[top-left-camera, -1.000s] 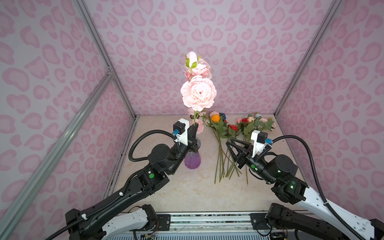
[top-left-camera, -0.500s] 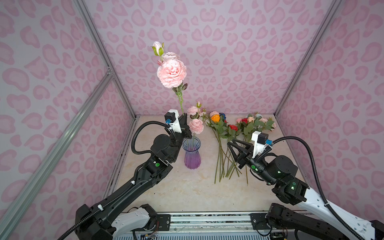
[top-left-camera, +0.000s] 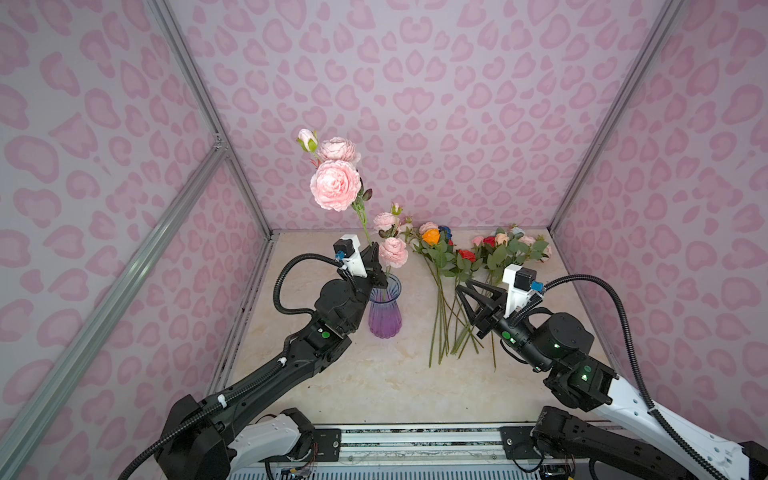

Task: Arrange the flowers into the vase
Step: 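Carry the pink flowers over the vase with left gripper while right gripper opens, then lower the pink flower stems into the purple vase with left gripper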

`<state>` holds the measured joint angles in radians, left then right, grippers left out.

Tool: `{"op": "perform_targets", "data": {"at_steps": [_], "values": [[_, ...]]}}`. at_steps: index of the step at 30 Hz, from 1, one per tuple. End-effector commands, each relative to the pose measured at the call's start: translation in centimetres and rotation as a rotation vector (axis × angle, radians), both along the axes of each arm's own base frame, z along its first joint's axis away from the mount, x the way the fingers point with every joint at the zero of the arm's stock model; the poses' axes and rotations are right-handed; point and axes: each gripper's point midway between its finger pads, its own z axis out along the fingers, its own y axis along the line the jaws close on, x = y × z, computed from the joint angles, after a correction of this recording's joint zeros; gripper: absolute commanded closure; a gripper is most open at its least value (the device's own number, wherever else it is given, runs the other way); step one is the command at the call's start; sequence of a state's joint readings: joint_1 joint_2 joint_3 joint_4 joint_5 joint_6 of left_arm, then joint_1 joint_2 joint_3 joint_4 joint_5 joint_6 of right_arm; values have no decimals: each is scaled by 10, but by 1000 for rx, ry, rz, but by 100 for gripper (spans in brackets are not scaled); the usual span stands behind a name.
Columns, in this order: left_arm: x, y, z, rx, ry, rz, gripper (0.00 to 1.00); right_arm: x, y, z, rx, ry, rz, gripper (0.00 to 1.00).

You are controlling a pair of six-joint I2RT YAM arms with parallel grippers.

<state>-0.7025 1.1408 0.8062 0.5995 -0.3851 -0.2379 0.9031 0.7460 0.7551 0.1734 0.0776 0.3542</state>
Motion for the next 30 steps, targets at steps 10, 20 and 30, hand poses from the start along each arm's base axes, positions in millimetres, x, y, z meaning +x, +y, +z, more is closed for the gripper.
{"op": "perform_targets", "data": {"at_steps": [10, 20, 30], "values": [[3, -6, -34, 4, 54, -21, 96, 2, 1, 0, -5, -12, -6, 62], [-2, -9, -65, 19, 126, -54, 85, 5, 4, -5, -17, -10, -4, 61], [-4, -12, -79, 91, 158, -49, 80, 7, 8, -7, -22, -5, 4, 61]]}}
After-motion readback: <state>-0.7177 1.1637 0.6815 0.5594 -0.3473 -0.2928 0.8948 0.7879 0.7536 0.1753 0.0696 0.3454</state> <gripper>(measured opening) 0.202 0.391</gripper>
